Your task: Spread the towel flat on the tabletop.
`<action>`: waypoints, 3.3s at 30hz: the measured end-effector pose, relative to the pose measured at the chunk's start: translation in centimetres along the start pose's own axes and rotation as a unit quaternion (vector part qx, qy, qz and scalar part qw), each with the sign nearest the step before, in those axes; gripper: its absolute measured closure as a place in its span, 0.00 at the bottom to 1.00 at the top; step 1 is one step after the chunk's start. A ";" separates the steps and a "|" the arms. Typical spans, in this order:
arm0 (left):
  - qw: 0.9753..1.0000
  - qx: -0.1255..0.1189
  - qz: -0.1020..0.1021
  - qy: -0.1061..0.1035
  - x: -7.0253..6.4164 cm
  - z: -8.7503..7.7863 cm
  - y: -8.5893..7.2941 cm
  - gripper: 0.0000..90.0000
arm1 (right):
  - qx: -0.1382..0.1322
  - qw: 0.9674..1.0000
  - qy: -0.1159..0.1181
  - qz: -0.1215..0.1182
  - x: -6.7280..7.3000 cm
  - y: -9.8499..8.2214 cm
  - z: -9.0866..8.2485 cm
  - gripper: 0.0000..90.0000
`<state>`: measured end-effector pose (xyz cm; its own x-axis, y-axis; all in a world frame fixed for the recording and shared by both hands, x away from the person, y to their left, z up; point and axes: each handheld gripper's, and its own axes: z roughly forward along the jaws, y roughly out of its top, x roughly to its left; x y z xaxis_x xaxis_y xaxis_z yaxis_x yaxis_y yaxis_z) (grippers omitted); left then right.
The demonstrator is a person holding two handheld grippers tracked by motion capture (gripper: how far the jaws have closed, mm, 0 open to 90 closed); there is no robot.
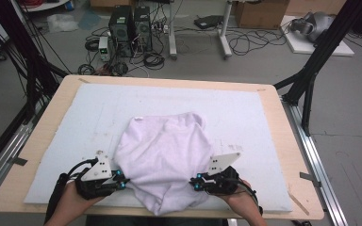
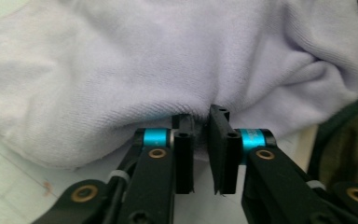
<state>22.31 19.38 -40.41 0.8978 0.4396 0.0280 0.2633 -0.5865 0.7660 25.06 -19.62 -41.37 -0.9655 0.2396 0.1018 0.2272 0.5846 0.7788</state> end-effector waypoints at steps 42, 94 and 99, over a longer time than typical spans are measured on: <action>1.000 0.006 -0.030 0.002 3.8 0.6 -0.5 0.93 | 0.017 0.999 -0.040 0.025 0.2 -1.8 -0.6 0.96; 0.999 0.025 -0.034 -0.011 5.4 2.9 -0.9 0.97 | 0.037 0.999 -0.010 0.003 -2.4 -0.1 3.8 0.92; 1.000 0.010 -0.026 -0.008 3.9 1.2 -1.5 0.97 | 0.026 1.000 -0.005 -0.005 -1.5 -0.1 2.7 0.92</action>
<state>25.87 21.18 -42.21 0.8881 0.4591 -0.0230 0.3175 -0.5766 0.7528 26.84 -17.94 -43.29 -0.9664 0.2418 0.0874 0.2243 0.6267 0.7463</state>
